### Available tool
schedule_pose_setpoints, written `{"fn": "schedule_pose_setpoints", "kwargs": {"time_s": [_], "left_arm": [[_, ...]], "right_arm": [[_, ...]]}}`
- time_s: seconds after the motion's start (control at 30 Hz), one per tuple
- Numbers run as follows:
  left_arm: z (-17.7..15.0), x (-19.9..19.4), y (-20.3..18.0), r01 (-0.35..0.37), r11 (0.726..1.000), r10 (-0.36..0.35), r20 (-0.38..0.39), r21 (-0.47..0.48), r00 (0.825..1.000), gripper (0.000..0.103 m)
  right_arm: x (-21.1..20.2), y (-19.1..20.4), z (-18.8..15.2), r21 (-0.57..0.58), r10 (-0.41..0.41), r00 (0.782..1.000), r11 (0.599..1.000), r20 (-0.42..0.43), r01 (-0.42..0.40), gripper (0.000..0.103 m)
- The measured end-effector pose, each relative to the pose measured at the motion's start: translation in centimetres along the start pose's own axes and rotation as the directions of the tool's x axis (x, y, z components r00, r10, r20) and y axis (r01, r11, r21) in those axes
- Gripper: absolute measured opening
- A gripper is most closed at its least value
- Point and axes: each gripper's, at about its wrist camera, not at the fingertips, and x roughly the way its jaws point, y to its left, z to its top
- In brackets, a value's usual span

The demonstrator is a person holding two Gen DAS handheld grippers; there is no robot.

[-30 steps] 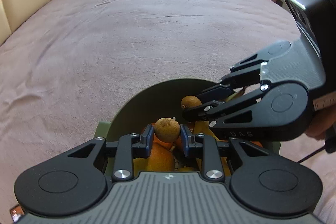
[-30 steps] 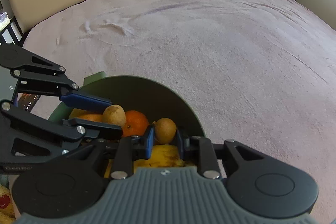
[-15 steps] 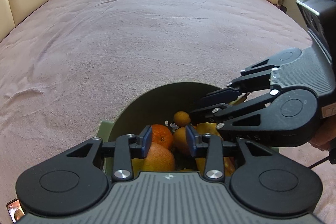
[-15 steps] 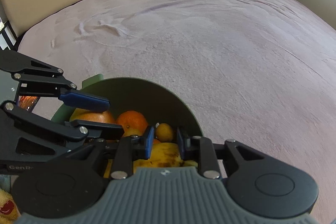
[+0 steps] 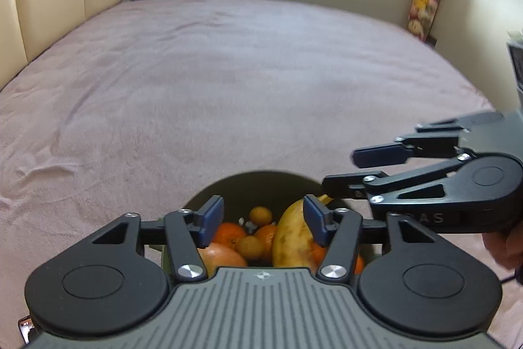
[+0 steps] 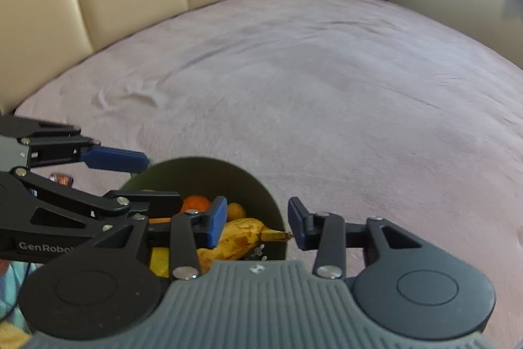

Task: Organize fruits

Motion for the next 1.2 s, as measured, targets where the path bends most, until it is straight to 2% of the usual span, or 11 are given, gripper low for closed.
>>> {"fn": "schedule_pose_setpoints", "kwargs": {"time_s": [0.1,0.2,0.27,0.37,0.47,0.63,0.87,1.03,1.2], "left_arm": [[-0.1,-1.5,-0.8,0.008,1.000,-0.008,0.038,-0.003,0.999,0.072],[-0.4,-3.0,-1.6,0.007,1.000,-0.008,0.075,0.021,0.997,0.073],[-0.4,-4.1,-2.3,0.000,0.999,-0.005,0.100,0.043,0.995,0.078],[-0.5,-5.4,-3.0,-0.018,0.999,0.012,0.142,0.040,0.990,0.085],[-1.3,-6.7,-3.4,-0.035,0.998,0.027,0.176,0.045,0.984,0.089],[-3.3,-7.6,-3.6,-0.056,0.998,0.051,0.160,0.027,0.986,0.089],[-6.0,-7.6,-3.9,-0.099,0.995,0.096,0.108,0.020,0.989,0.089],[-7.1,-7.4,-4.3,-0.117,0.992,0.112,0.100,0.045,0.989,0.089],[-7.8,-6.4,-4.5,-0.107,0.993,0.104,0.054,0.054,0.993,0.089]], "right_arm": [[-2.9,0.2,-0.8,0.067,-0.083,0.995,0.995,0.049,0.080,0.064],[-5.8,0.4,-2.0,0.131,-0.152,0.986,0.981,0.074,0.142,0.069],[-7.7,0.8,-3.0,0.165,-0.197,0.976,0.970,0.089,0.181,0.076],[-10.2,2.1,-4.5,0.186,-0.280,0.954,0.948,0.105,0.258,0.078],[-12.4,3.3,-6.2,0.206,-0.340,0.933,0.928,0.119,0.311,0.085],[-14.9,5.4,-8.9,0.259,-0.415,0.899,0.891,0.136,0.372,0.091],[-16.1,8.1,-12.0,0.298,-0.462,0.876,0.863,0.139,0.407,0.093],[-15.3,8.9,-13.5,0.288,-0.465,0.876,0.862,0.124,0.417,0.094],[-14.2,8.7,-14.6,0.294,-0.465,0.880,0.858,0.093,0.422,0.094]]}}
